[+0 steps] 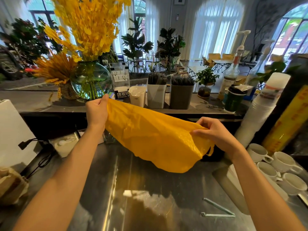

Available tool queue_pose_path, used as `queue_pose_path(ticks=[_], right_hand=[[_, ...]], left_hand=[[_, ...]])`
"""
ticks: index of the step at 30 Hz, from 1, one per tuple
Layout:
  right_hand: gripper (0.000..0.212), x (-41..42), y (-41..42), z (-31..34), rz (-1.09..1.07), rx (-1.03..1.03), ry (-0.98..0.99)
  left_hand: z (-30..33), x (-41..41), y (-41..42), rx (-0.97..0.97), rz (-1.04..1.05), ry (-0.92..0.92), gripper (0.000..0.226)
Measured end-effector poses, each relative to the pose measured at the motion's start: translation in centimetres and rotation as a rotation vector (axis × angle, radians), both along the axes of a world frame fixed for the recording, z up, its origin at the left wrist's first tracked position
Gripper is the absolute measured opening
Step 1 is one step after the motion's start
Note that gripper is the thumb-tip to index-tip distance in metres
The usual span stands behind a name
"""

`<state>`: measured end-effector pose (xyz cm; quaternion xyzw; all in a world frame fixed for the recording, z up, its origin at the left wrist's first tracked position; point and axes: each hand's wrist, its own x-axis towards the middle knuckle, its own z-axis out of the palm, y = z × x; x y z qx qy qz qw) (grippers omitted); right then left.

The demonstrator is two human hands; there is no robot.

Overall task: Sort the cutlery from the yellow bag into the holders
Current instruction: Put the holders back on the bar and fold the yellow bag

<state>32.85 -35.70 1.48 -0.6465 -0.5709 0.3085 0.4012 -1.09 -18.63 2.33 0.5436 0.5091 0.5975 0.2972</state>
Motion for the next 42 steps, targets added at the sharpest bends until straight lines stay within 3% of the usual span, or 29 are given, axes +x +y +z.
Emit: queue_pose_path(ticks=[4, 6, 9, 12, 14, 16, 18, 20, 21, 23, 25, 26, 28, 31, 34, 37, 40, 42], right_hand=[[0.033, 0.4, -0.5, 0.8, -0.014, 0.030, -0.095], [0.024, 0.3, -0.5, 1.2, -0.048, 0.104, -0.063], [0.012, -0.1, 0.2, 1.5, -0.268, 0.334, 0.164], [0.022, -1.5, 1.4, 1.8, -0.431, 0.329, 0.338], [0.024, -2.4, 1.9, 1.6, -0.380, 0.356, 0.223], [0.022, -3.5, 2.2, 1.9, -0.245, 0.413, 0.095], [0.021, -4.6, 2.4, 2.4, -0.097, 0.453, 0.006], [0.022, -5.7, 2.9, 2.9, 0.011, 0.494, -0.033], [0.022, -6.1, 3.3, 3.1, 0.028, 0.511, -0.035], [0.022, -6.4, 4.3, 3.2, -0.029, 0.530, -0.075], [0.022, -5.4, 5.1, 2.7, -0.153, 0.518, -0.147], [0.025, -4.8, 5.0, 2.4, -0.207, 0.509, -0.155], [0.041, -3.8, 4.4, 1.4, -0.326, 0.500, -0.015], [0.058, -2.9, 4.0, -1.9, -0.493, 0.280, 0.295], [0.043, -3.2, 2.7, -4.6, -0.300, -0.065, 0.774], [0.050, -3.5, 1.3, -7.0, -0.153, -0.209, 1.095], [0.034, -3.9, 1.0, -7.6, -0.070, -0.185, 1.131], [0.043, -3.2, 1.6, -7.8, -0.117, -0.167, 1.073]], left_hand=[[-0.1, -0.8, -0.3, -0.003, 0.030, 0.083, 0.059], [-0.2, -1.0, -0.3, 0.008, 0.022, 0.081, 0.059], [-0.9, -0.6, -0.2, -0.011, -0.009, 0.029, 0.056], [-1.7, -0.6, 0.1, -0.009, -0.081, 0.088, 0.045], [-2.0, -0.2, 0.1, -0.029, 0.017, 0.287, 0.038], [-1.4, 0.9, -1.2, 0.037, 0.061, 0.400, 0.053], [-0.4, 2.9, -3.4, 0.151, -0.287, 0.501, 0.075], [0.3, 5.7, -5.8, -0.012, -0.765, 0.637, 0.088], [0.1, 7.1, -6.6, -0.141, -0.883, 0.711, 0.089], [-1.0, 8.7, -6.6, -0.361, -0.894, 0.788, 0.074], [-2.3, 9.0, -6.0, -0.471, -0.847, 0.645, 0.065], [-2.7, 8.7, -5.7, -0.514, -0.849, 0.486, 0.075], [-3.2, 7.7, -4.9, -0.574, -0.813, 0.116, 0.097], [-3.2, 6.5, -4.1, -0.580, -0.724, -0.259, 0.081], [-3.2, 5.8, -3.3, -0.540, -0.667, -0.297, 0.074], [-3.8, 5.8, -3.0, -0.557, -0.642, -0.267, 0.063], [-4.7, 5.4, -2.8, -0.625, -0.623, -0.276, 0.052], [-5.4, 4.7, -2.3, -0.668, -0.627, -0.287, 0.058]])
